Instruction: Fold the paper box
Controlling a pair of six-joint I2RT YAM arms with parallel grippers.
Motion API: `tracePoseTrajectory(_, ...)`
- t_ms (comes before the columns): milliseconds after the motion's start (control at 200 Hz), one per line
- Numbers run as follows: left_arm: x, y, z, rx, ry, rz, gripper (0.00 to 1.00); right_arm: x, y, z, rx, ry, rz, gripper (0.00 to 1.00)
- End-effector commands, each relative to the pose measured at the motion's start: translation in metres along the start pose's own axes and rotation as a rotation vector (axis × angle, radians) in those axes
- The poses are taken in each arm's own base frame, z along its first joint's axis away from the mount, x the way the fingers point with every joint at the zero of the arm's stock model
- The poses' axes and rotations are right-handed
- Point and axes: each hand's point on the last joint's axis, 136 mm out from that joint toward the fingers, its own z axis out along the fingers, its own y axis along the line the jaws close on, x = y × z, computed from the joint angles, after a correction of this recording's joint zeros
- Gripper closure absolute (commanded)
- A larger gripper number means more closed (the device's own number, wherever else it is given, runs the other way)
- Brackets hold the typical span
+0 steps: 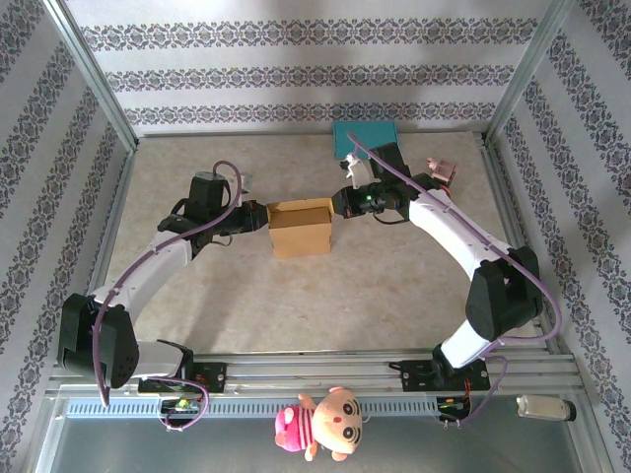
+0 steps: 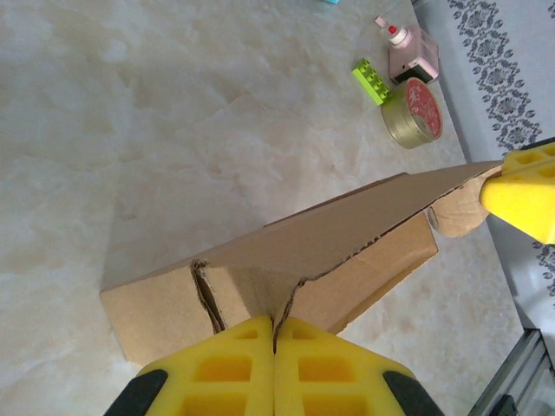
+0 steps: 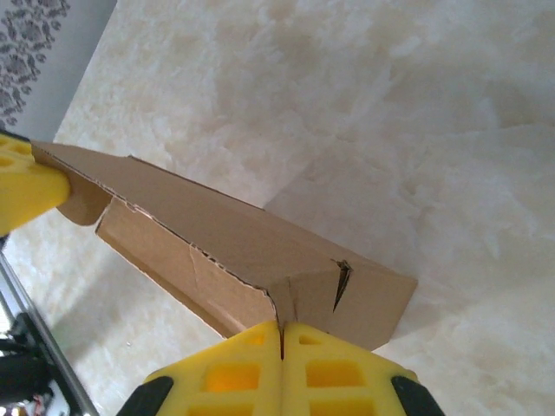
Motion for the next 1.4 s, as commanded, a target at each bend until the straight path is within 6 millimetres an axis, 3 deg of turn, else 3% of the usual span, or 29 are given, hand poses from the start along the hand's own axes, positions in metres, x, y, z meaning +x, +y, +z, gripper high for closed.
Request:
tracePoseTrajectory(0,0.009,-0.004,0.003,0.018,0.009,-0.027,0.94,-0.001,0.011,0.003,-0.027,0.013,0.084,0.97)
tracePoseTrajectory(335,0.02,0.016,0.002,-0.083,0.044,0.013,0.94,0.006,0.004,0.008,-0.005,0.043,0.136,0.97)
tracePoseTrajectory(780,0.018,0.006,0.005,-0.047,0.029,0.033,0.95,0.005,0.009,0.014,-0.047,0.065,0.274,0.96)
tracePoseTrajectory(974,0.016,0.004,0.005,-0.047,0.032,0.043,0.95,0.015,0.005,0.02,-0.041,0.093,0.293,0.96)
tracePoseTrajectory(1394,0.007,0.0,-0.01,-0.083,0.007,0.085,0.95,0.05,-0.024,0.025,0.101,0.166,0.253,0.98)
